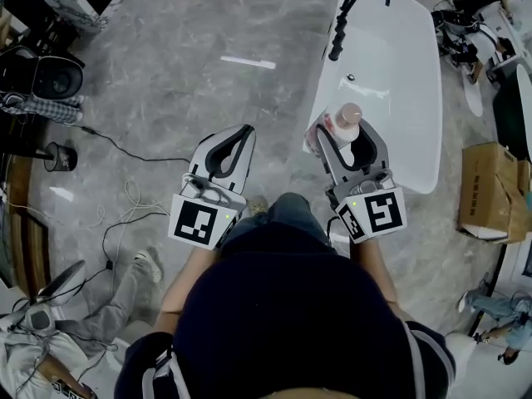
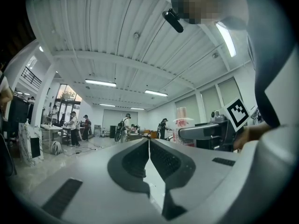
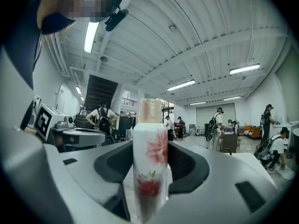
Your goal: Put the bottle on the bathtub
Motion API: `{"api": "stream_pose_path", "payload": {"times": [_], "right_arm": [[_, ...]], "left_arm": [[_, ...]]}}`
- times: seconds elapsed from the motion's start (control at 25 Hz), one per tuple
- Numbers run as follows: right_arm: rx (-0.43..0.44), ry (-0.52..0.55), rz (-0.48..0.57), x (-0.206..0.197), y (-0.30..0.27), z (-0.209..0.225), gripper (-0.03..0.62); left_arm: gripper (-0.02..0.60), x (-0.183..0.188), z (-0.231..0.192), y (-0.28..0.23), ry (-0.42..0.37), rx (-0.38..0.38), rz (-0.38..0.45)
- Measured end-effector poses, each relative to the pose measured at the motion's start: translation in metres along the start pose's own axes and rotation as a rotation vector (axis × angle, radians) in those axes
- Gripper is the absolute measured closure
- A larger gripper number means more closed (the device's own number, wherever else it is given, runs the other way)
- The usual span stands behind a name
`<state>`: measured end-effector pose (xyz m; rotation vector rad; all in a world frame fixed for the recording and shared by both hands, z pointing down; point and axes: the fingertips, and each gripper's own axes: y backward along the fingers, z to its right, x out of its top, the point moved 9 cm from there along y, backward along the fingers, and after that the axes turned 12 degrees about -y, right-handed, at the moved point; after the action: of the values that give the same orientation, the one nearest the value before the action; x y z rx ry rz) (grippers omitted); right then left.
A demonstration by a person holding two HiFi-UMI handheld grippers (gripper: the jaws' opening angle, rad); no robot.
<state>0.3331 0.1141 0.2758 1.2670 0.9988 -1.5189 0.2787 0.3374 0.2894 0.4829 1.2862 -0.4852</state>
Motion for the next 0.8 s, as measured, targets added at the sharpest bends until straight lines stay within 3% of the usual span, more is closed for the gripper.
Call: {"api": "stream_pose_path", "payload": {"times": [0.32,0.56,0.68,0.8], "right_arm": [[-0.023,-0.014,-0.037,0.004,-0.044,0.011,0.361],[-0.017,-0.019,-0.029,0.008,-0.083,0.03,0.361],[-0.016,-0.026,-0.024,0.018,-0.111,0.048,0.361],[-0.039,-0.033,-0.021,0.021,-0.177,0.077,0.361]], "left_arm": [[0.551,-0.021,-0.038,-0.017,0.054,0.005,-0.047],[0.551,-0.028,-0.062,-0.051,0.058,-0.03,-0.013],[0.551,-0.025,-0.081,-0.082,0.055,-0.047,-0.006],[0.551,-0.043,-0.134,-0.137,0.061,-0.074,-0.007]]}}
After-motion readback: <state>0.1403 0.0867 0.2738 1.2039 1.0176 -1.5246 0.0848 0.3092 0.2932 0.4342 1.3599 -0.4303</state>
